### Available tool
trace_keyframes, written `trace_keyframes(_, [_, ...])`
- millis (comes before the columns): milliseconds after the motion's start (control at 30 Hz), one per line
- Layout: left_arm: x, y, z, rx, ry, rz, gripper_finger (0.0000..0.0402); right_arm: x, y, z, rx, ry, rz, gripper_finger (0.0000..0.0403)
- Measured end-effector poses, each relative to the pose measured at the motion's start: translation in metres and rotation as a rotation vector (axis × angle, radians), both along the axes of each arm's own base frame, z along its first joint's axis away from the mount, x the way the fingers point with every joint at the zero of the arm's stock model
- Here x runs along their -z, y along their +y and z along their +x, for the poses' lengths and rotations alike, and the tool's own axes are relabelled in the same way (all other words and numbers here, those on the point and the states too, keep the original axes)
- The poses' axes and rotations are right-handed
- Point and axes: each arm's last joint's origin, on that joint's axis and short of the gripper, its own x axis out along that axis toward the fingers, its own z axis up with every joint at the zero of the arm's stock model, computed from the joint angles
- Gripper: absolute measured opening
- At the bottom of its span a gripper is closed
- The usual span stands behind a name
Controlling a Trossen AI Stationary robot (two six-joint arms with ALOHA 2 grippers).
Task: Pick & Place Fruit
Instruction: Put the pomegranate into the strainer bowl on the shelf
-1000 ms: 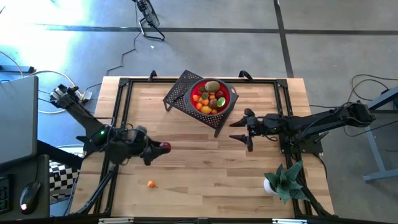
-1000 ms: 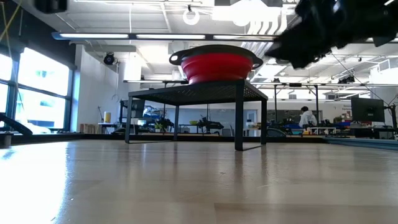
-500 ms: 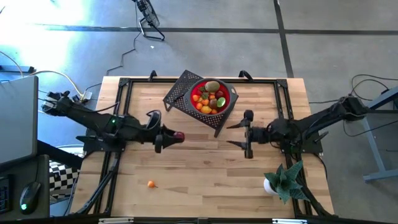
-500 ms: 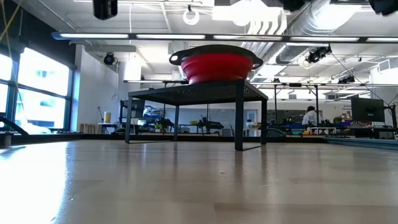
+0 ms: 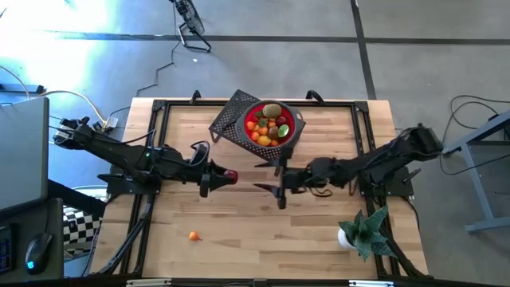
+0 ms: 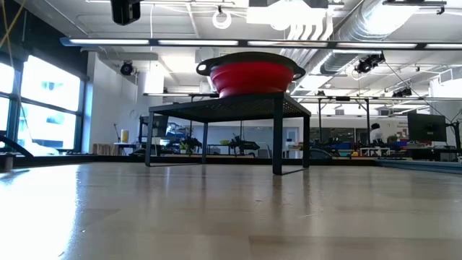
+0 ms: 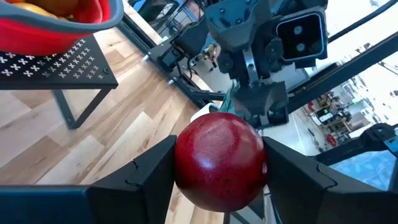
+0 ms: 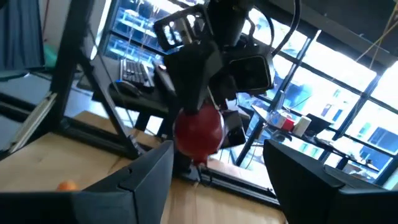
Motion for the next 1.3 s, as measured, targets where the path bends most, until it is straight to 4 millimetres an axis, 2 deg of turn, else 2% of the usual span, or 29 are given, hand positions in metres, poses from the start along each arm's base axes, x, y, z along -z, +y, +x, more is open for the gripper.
trace_keyframes(267, [0.0, 0.0, 0.0, 0.004, 0.001, 0.017, 0.0213, 0.007, 0.007, 0.037, -0.001, 0.009, -0.01, 0.0298])
trace_keyframes(467, [0.0, 0.0, 0.0, 0.02, 0.002, 0.014, 0.0213, 0.009, 0.011, 0.054, -0.004, 0.008, -0.009, 0.0358])
trace_keyframes(633, [0.0, 0.0, 0.0, 0.02, 0.002, 0.014, 0.0213, 0.006, 0.009, 0.066, -0.03, -0.007, -0.009, 0.0381])
trace_keyframes(900, [0.0, 0.0, 0.0, 0.019, 0.004, 0.015, 0.0213, 0.01, 0.006, 0.082, -0.104, 0.006, 0.006, 0.0369])
trace_keyframes(1033, [0.0, -0.001, 0.0, 0.02, 0.005, 0.015, 0.0213, 0.012, 0.003, 0.083, -0.112, 0.024, 0.011, 0.0358])
trace_keyframes(1300, [0.001, -0.001, 0.0, 0.022, 0.009, 0.016, 0.0213, 0.012, 0.002, 0.084, -0.112, 0.027, 0.011, 0.0306])
